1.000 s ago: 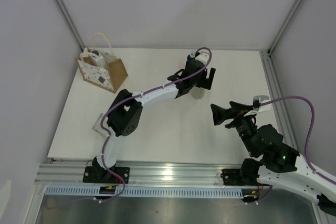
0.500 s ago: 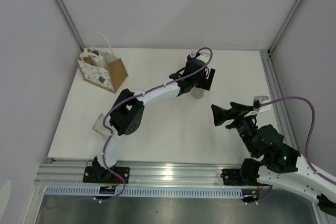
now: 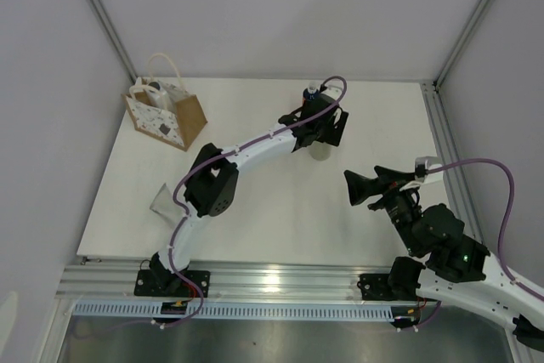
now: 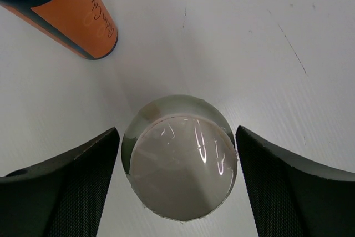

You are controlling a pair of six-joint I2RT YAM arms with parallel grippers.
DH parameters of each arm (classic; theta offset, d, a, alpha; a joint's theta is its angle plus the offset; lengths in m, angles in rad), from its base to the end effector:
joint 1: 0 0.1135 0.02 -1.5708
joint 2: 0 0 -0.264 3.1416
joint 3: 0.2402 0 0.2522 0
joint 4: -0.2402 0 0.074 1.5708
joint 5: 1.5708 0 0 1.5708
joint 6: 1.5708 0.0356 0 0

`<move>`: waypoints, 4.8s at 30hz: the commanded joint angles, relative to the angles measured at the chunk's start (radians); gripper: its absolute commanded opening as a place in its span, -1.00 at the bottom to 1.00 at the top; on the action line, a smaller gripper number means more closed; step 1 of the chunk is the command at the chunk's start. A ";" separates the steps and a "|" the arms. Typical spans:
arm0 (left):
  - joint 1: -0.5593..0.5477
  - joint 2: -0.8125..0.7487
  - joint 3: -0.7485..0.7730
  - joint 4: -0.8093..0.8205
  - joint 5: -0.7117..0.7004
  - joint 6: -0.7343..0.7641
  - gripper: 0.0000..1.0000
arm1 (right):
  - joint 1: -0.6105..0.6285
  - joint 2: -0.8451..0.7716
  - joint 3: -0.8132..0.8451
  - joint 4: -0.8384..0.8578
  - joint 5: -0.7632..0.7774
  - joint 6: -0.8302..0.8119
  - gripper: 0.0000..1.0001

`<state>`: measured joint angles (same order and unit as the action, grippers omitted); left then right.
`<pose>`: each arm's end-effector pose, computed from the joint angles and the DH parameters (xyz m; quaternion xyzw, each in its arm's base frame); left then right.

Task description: Place the personal care products into the canvas bag

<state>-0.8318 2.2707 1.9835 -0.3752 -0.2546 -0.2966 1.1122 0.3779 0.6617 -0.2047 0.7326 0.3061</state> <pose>0.3619 -0.3839 0.2369 0.1820 0.8743 -0.1363 0.4287 0.0626 0.0730 0.3450 -0.0065 0.6860 0.2621 0.6787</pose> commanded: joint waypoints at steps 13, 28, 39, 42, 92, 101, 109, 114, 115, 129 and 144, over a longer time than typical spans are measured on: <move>0.000 -0.069 -0.063 -0.031 -0.032 -0.013 -0.88 | 0.000 -0.020 0.015 0.011 0.001 0.018 0.93; 0.039 -0.445 -0.643 0.122 -0.147 -0.041 -0.87 | 0.000 -0.022 0.012 0.013 0.004 0.019 0.93; 0.051 -0.419 -0.652 0.125 -0.115 -0.067 0.34 | 0.001 -0.027 0.013 0.010 0.007 0.019 0.93; 0.059 -0.413 -0.649 0.124 -0.112 -0.073 0.41 | 0.000 -0.030 0.013 0.008 0.005 0.022 0.93; 0.066 -0.358 -0.535 0.107 -0.127 -0.016 0.70 | 0.000 -0.034 0.016 0.004 -0.010 0.022 0.93; 0.066 -0.364 -0.526 0.098 -0.126 -0.012 -0.99 | 0.000 -0.034 0.016 0.004 -0.018 0.024 0.93; 0.151 -0.531 -0.494 -0.028 -0.178 -0.010 -0.99 | 0.001 -0.028 0.015 0.007 -0.022 0.027 0.93; 0.227 -0.574 -0.384 -0.126 -0.236 0.048 -0.99 | 0.001 -0.027 0.013 0.010 -0.027 0.031 0.93; 0.240 -0.579 -0.355 -0.136 -0.259 0.060 -0.99 | 0.000 -0.027 0.012 0.010 -0.033 0.033 0.93; 0.537 -0.642 -0.121 -0.055 -0.316 0.168 -0.99 | 0.000 0.013 0.009 0.022 -0.050 0.041 0.93; 0.718 -0.479 0.031 -0.007 -0.301 0.205 -0.99 | 0.000 0.004 0.015 0.010 -0.070 0.051 0.93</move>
<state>-0.1295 1.7901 1.9640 -0.5037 -0.5388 -0.1188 1.1122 0.3870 0.6617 -0.2115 0.6716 0.3416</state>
